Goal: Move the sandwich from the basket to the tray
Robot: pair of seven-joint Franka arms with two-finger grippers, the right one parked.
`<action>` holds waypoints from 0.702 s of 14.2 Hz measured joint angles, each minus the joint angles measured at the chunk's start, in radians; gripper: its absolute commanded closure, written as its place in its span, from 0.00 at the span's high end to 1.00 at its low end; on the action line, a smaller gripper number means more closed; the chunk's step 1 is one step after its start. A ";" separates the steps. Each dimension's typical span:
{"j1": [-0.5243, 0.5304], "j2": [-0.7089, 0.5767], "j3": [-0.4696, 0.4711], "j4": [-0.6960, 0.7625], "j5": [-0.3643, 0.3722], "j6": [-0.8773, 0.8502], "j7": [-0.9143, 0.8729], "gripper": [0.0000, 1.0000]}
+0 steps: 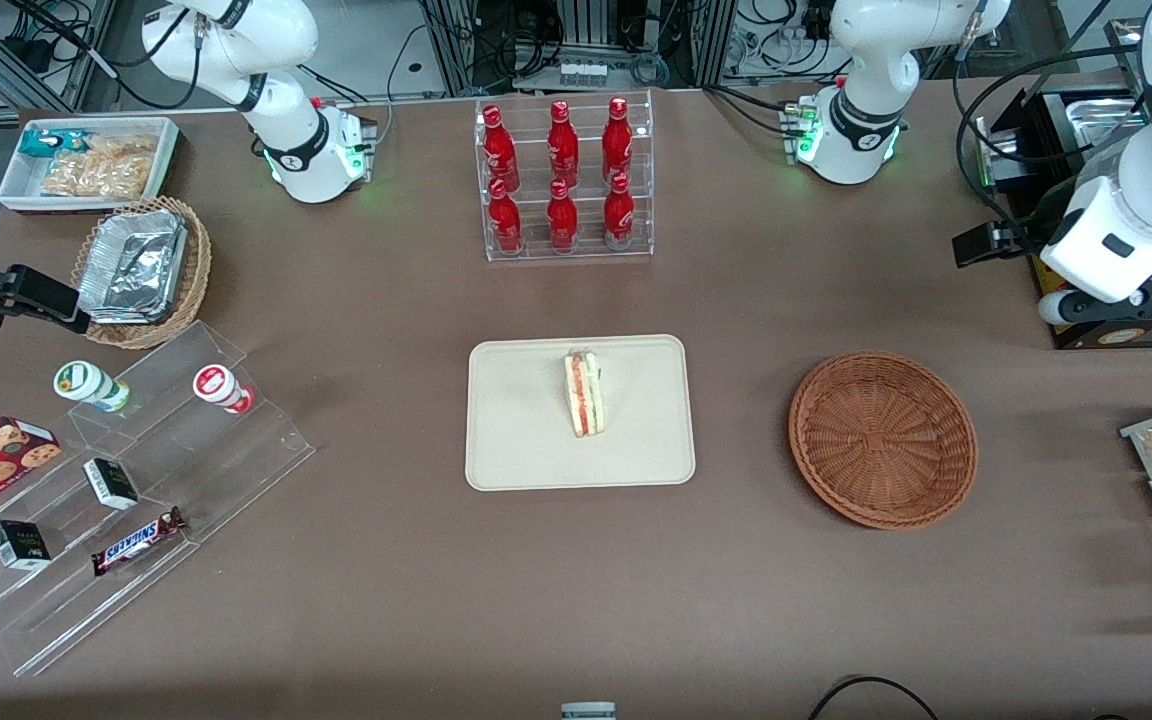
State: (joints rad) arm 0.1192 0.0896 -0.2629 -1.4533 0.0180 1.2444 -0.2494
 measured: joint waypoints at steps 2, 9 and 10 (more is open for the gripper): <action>0.000 -0.001 0.001 0.004 -0.001 0.003 0.000 1.00; 0.000 -0.005 0.000 0.005 -0.012 0.071 0.000 1.00; 0.000 -0.005 0.001 0.005 -0.012 0.073 0.000 1.00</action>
